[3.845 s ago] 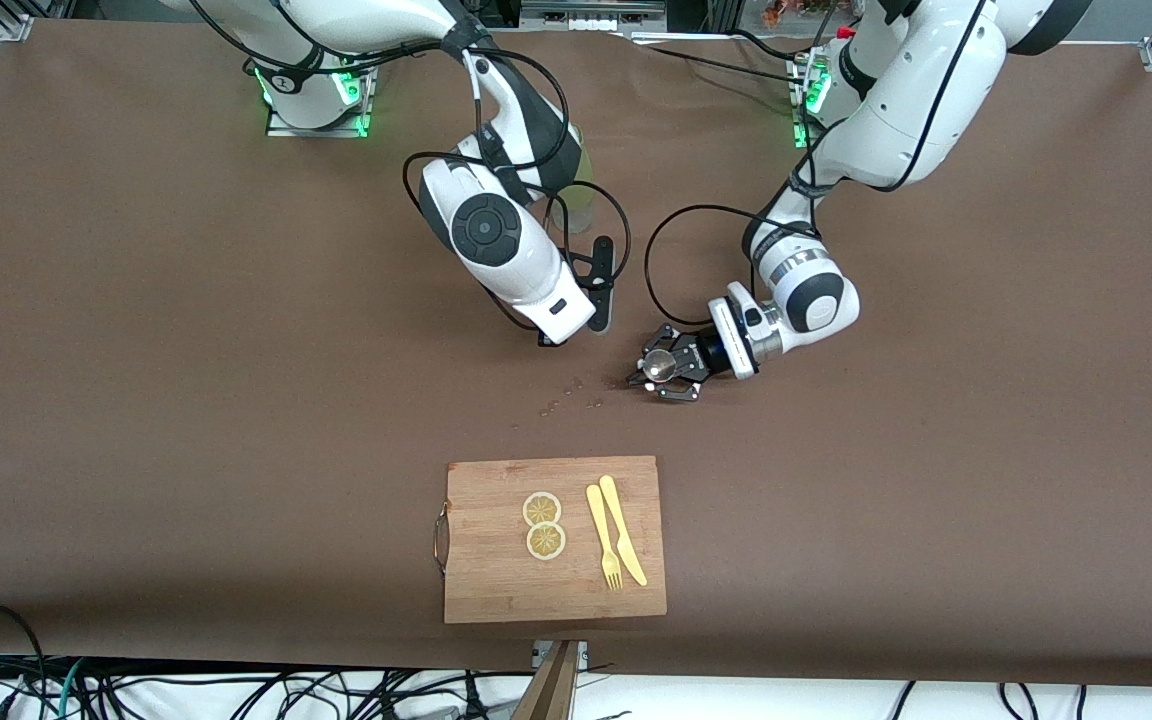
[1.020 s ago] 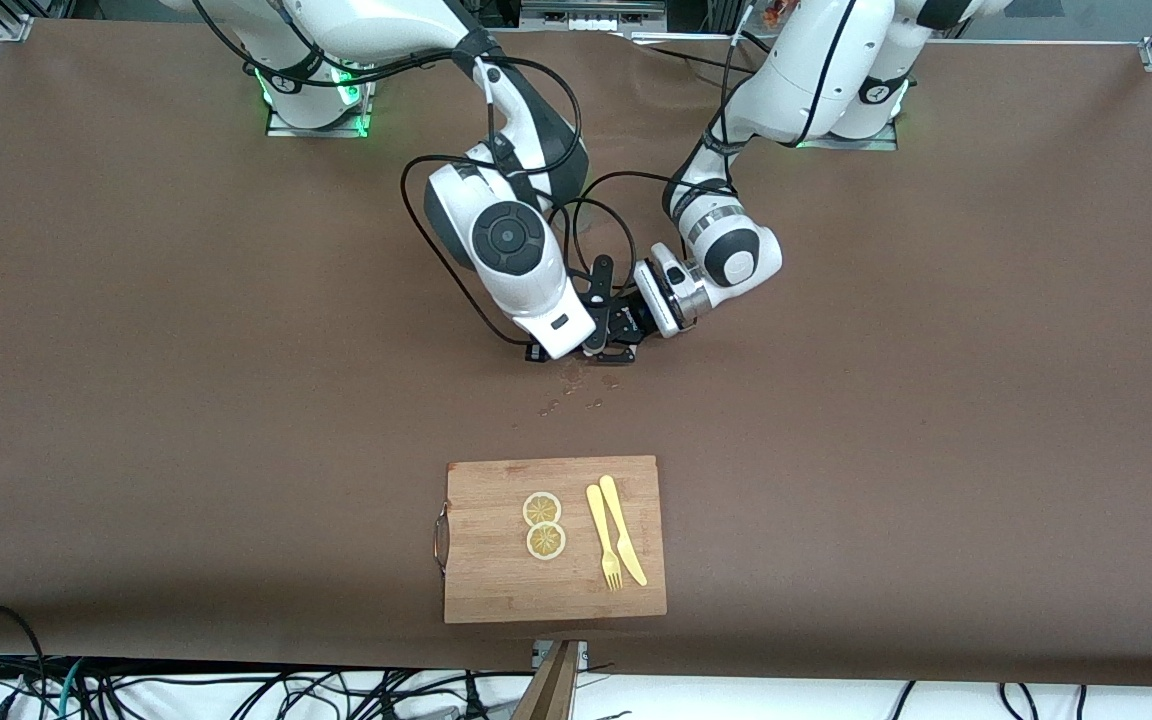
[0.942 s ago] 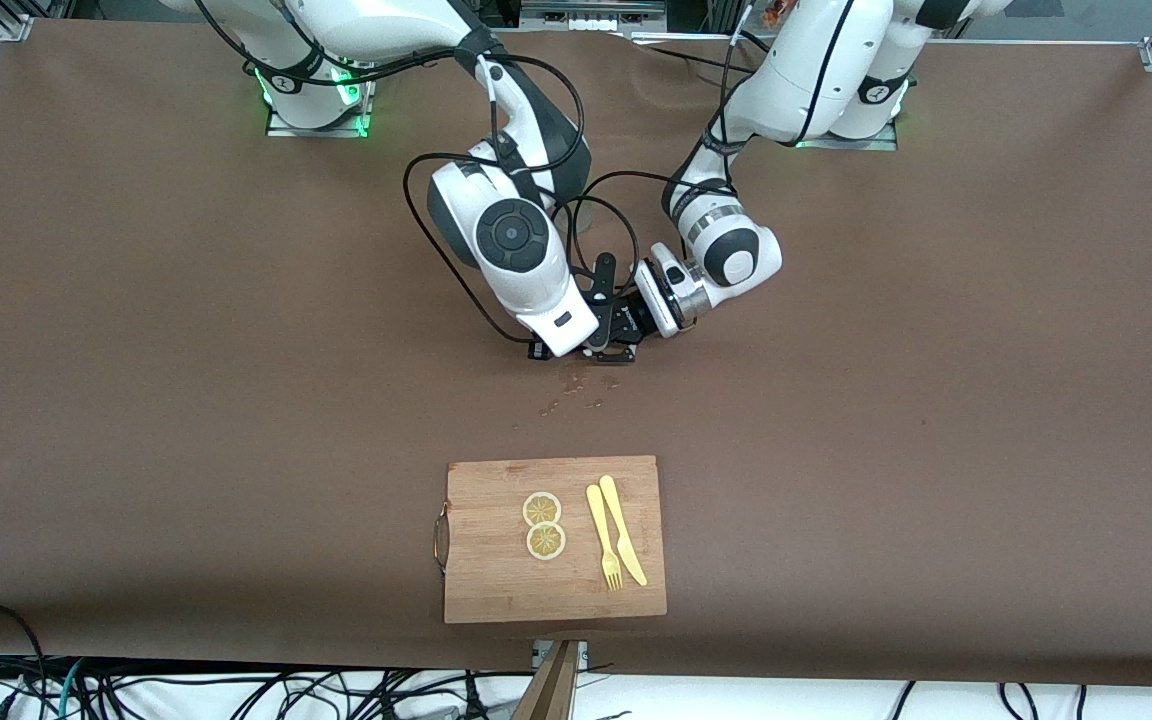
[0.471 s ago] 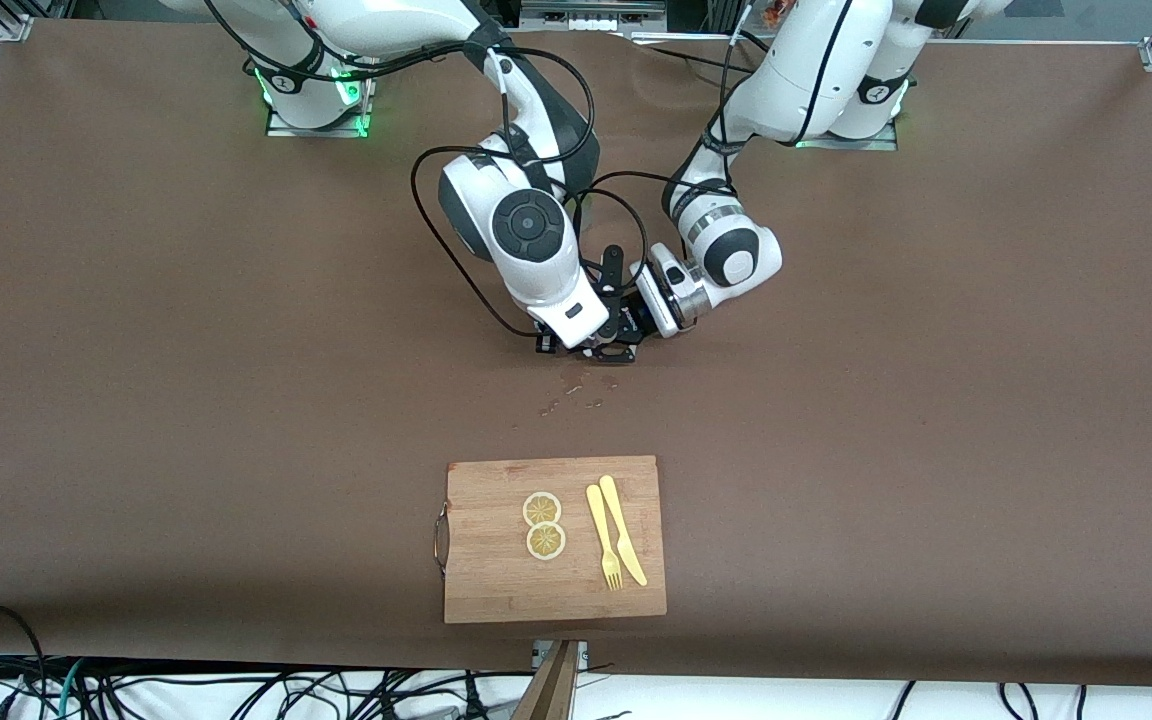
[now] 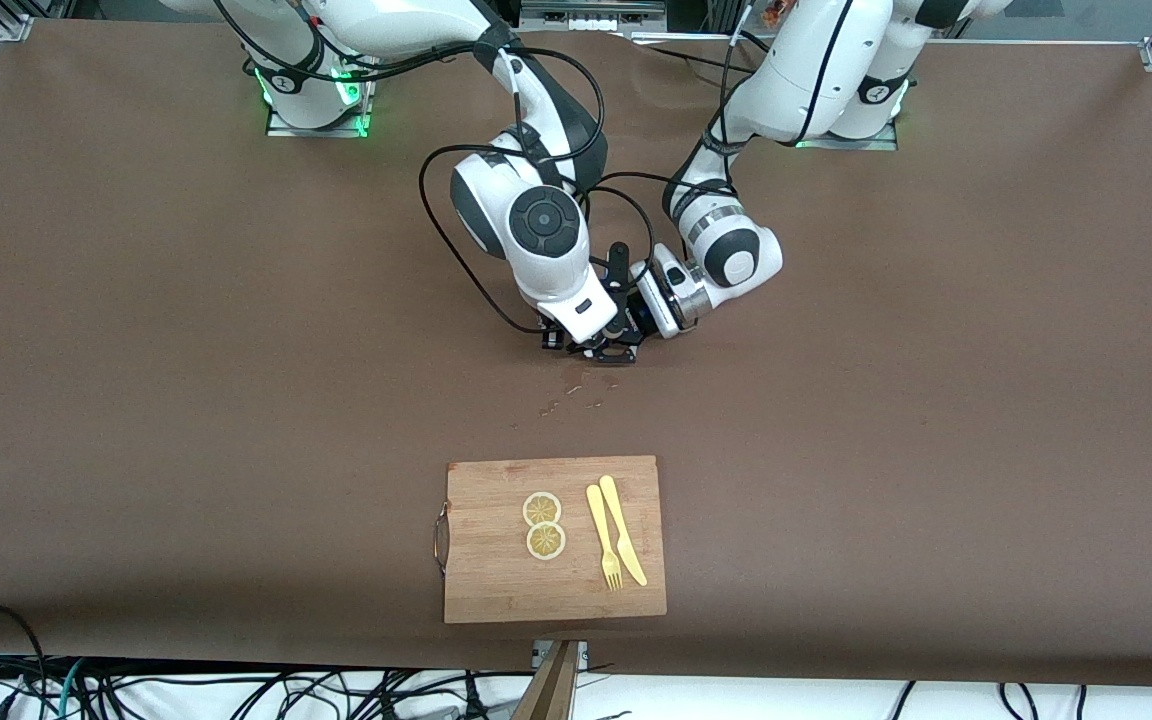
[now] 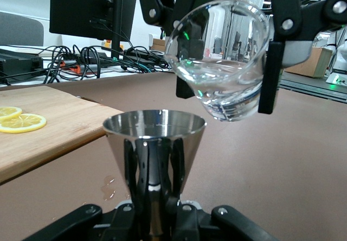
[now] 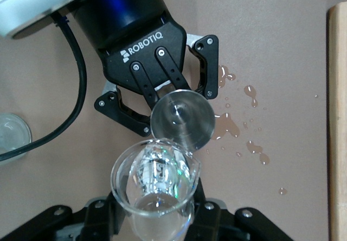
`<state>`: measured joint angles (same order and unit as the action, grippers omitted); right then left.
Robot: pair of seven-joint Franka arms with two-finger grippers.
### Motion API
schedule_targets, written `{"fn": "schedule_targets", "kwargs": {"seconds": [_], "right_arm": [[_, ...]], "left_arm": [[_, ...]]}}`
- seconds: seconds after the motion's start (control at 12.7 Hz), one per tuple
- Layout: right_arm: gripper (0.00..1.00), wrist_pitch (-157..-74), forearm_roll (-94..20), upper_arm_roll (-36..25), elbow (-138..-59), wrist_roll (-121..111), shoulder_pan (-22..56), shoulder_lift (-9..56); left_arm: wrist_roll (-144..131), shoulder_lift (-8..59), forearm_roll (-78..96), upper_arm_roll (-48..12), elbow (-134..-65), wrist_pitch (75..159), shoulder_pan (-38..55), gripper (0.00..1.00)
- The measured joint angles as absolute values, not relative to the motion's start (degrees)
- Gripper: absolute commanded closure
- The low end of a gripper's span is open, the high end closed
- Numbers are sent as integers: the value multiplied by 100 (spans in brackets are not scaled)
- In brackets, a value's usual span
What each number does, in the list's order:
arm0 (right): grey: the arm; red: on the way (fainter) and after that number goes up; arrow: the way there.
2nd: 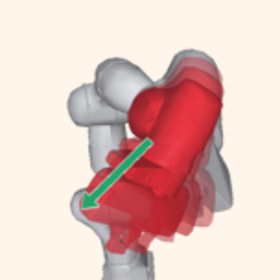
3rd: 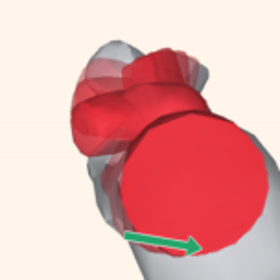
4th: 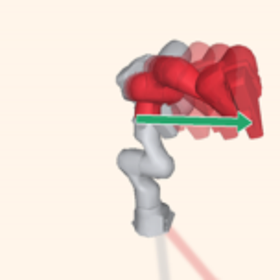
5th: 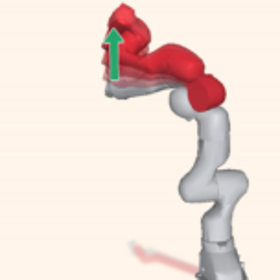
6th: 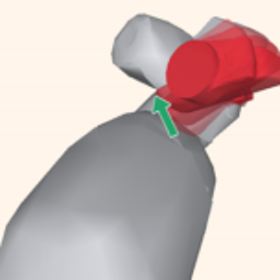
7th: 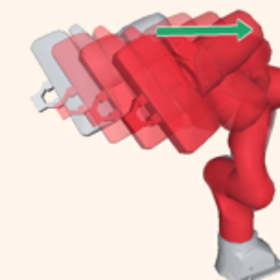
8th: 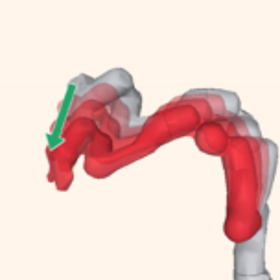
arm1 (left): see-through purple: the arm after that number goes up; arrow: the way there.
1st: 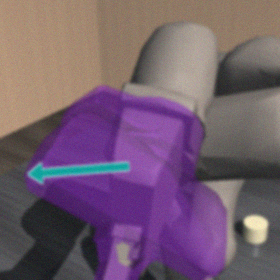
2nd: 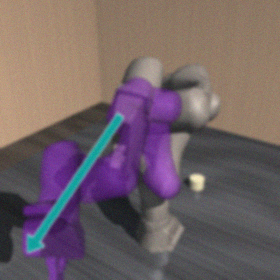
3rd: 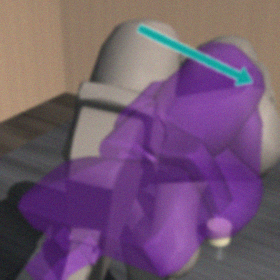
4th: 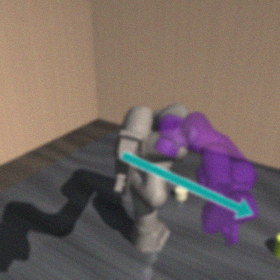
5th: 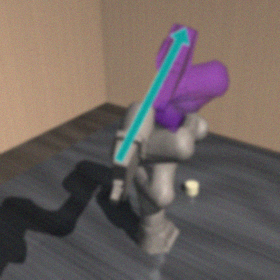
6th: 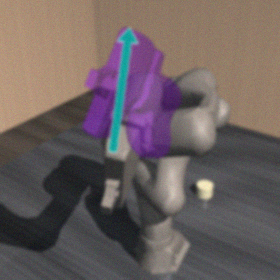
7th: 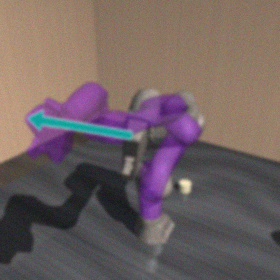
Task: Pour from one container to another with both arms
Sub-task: 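Tilt the beaker with the right gripper, pouring liquid into the jigger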
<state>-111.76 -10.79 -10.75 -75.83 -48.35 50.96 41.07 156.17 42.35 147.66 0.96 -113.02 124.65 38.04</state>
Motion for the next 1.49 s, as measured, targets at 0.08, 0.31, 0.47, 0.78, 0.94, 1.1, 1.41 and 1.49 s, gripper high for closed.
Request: {"fn": "schedule_targets", "kwargs": {"seconds": [0.08, 0.31, 0.47, 0.78, 0.94, 1.1, 1.41, 1.49], "right_arm": [[76, -11176, -1066, -1075, -7583, -4834, 5100, 4107], [76, -11176, -1007, -1075, -7582, -4833, 5110, 4107], [76, -11176, -921, -1075, -7580, -4833, 5142, 4107], [76, -11176, -763, -1075, -7580, -4818, 5187, 4107], [76, -11176, -717, -1075, -7580, -4818, 5194, 4107], [76, -11176, -655, -1075, -7580, -4818, 5209, 4107], [76, -11176, -603, -1075, -7580, -4816, 5217, 4107], [76, -11176, -601, -1075, -7579, -4816, 5218, 4107]], "left_arm": [[15617, 4235, 14766, 96, -11302, 12465, 3805, 100], [15617, 4235, 14766, 104, -11301, 12490, 3819, 100], [15617, 4234, 14766, 110, -11296, 12515, 3822, 100], [15617, 4231, 14766, 112, -11270, 12554, 3826, 100], [15617, 4229, 14766, 112, -11253, 12569, 3827, 100], [15617, 4229, 14766, 113, -11243, 12578, 3827, 100], [15617, 4229, 14766, 113, -11232, 12580, 3828, 100], [15617, 4229, 14766, 113, -11227, 12581, 3828, 100]]}}
